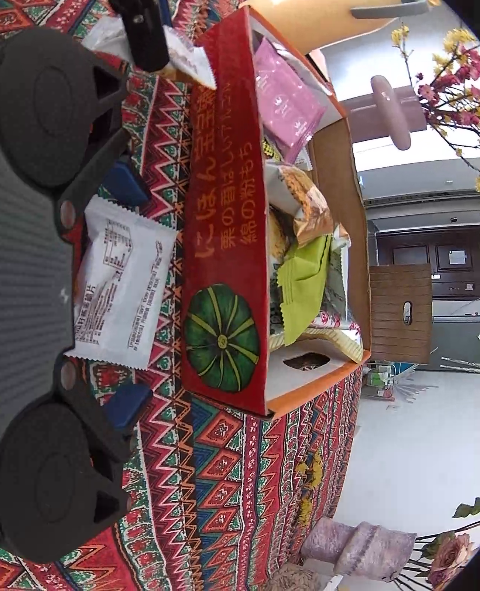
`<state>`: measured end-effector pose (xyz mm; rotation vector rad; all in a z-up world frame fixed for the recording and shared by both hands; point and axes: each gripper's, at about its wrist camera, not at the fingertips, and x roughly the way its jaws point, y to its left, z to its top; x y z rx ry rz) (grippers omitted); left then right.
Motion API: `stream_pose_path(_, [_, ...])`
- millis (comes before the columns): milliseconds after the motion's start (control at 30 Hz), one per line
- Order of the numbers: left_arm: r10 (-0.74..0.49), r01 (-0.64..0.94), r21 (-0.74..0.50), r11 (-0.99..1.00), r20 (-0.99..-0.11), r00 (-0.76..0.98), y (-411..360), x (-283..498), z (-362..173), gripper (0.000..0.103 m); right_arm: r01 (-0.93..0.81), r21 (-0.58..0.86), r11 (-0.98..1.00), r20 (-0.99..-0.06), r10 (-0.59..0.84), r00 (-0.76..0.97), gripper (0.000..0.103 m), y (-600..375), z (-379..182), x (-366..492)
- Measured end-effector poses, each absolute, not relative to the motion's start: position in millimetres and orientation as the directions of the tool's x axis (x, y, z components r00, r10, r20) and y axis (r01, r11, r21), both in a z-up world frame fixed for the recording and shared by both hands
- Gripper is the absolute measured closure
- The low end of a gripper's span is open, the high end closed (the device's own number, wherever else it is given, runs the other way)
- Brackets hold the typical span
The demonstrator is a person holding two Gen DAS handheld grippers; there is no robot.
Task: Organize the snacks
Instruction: 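Grasp the last white packet with the right tool while the left holds its packet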
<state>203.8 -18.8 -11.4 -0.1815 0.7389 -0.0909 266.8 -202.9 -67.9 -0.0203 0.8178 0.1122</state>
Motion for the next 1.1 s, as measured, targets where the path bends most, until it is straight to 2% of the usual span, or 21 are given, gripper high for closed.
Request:
stream_pose_path(400, [-0.162, 0.028, -0.212, 0.977, -0.646, 0.746, -13.4, 198.7, -9.1, 0.062, -0.105, 0.025, 0.994, -0.721, 0.090, 0.687, 0.000, -204.0, -69.3, 253.4])
stream_pose_path(667, [-0.163, 0.031, -0.212, 0.977, -0.643, 0.748, -13.0, 196.1, -9.1, 0.062, -0.136, 0.032, 0.990, -0.689, 0.120, 0.715, 0.026, -205.5, -65.5, 238.0])
stream_pose_path(833, [-0.163, 0.032, -0.211, 0.977, -0.641, 0.750, -12.9, 194.9, -9.2, 0.062, -0.147, 0.047, 0.988, -0.674, 0.140, 0.725, 0.048, -207.8, -63.1, 232.7])
stream_pose_path(900, [-0.167, 0.035, -0.214, 0.976, -0.638, 0.751, -12.1, 193.4, -9.1, 0.062, -0.155, 0.049, 0.987, -0.665, 0.148, 0.732, 0.052, -208.6, -62.6, 228.5])
stream_pose_path(1100, [-0.178, 0.049, -0.217, 0.975, -0.627, 0.759, -11.0, 189.3, -7.1, 0.062, -0.174, 0.060, 0.983, -0.641, 0.172, 0.748, 0.053, -210.1, -62.8, 209.1])
